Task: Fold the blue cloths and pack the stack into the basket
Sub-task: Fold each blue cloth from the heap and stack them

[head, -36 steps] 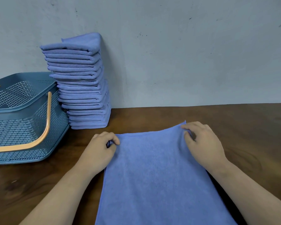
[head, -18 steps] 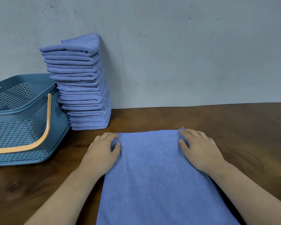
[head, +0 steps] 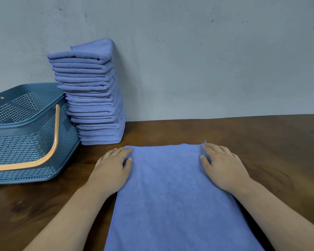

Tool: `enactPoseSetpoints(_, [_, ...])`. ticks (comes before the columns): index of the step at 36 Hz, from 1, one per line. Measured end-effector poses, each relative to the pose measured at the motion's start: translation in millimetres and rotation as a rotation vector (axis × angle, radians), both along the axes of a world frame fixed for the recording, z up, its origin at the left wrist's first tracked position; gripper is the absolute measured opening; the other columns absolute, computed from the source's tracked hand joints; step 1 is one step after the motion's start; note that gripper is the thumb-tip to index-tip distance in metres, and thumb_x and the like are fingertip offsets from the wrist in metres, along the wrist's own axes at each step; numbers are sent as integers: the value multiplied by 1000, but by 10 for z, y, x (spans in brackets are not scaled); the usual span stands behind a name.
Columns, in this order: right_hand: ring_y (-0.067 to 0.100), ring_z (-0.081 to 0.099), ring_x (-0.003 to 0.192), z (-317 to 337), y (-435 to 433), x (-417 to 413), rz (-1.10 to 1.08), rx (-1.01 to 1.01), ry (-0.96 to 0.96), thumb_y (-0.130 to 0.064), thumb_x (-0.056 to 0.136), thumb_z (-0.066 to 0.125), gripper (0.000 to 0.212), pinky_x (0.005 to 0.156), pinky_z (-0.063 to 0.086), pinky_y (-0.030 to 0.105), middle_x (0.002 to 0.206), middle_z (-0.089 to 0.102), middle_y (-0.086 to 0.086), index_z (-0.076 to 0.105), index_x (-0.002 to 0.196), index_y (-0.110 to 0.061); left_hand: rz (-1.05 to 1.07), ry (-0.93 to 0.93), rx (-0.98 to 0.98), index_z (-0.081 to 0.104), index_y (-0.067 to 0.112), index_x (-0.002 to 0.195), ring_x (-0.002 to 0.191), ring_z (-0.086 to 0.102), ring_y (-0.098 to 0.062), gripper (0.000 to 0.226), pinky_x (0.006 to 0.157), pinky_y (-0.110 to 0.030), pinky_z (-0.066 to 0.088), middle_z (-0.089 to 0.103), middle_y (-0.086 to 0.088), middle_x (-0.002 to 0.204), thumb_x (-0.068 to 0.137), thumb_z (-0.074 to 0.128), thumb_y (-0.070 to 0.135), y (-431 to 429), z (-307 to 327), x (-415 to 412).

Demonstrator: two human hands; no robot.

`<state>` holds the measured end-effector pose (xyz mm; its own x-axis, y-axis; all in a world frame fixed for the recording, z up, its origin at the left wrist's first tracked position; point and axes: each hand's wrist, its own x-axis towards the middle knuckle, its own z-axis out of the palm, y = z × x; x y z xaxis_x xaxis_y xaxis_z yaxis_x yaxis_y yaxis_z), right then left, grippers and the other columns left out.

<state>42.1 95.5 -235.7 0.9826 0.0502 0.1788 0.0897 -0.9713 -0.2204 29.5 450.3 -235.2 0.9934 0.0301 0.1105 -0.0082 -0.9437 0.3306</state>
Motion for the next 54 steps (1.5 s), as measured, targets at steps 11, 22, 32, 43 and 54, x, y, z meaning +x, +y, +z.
enactPoseSetpoints(11, [18, 26, 153, 132, -27, -52, 39, 78, -89, -45, 106, 43, 49, 117, 36, 46, 166, 34, -16, 45, 155, -41, -75, -249, -99, 58, 36, 137, 129, 50, -11, 32, 112, -40, 40, 58, 20, 137, 108, 46, 38, -178, 184, -111])
enactPoseSetpoints(22, [17, 53, 113, 344, 477, 520, 266, 10, 30, -28, 101, 53, 26, 97, 43, 40, 119, 62, -17, 70, 117, -39, -223, 34, -17, 29, 43, 162, 159, 9, -2, 64, 132, -41, 7, 18, 22, 172, 104, 32, 70, -356, 69, -189])
enactPoseSetpoints(32, [15, 51, 88, 118, 567, 630, 186, 49, -184, -23, 97, 54, 10, 76, 50, 42, 95, 57, -12, 57, 91, -31, -199, 117, 59, 8, 44, 167, 160, -15, -3, 75, 132, -43, -5, -5, 20, 175, 101, 23, 77, -373, 90, -199])
enactPoseSetpoints(43, [18, 52, 99, 71, 544, 681, 141, -15, -266, -37, 104, 55, 8, 80, 44, 39, 110, 57, -14, 59, 110, -35, -156, 5, 98, 20, 40, 166, 161, -4, -3, 68, 132, -44, 0, 8, 20, 175, 106, 21, 69, -386, 141, -227])
enactPoseSetpoints(54, [-8, 28, 149, 175, 204, -54, 694, 27, 79, -69, 101, 50, 58, 123, 20, 19, 162, 35, -26, 46, 154, -46, -452, 95, 76, 16, 49, 165, 158, -9, 5, 69, 132, -36, -1, 3, 26, 174, 103, 30, 74, -499, 79, -306])
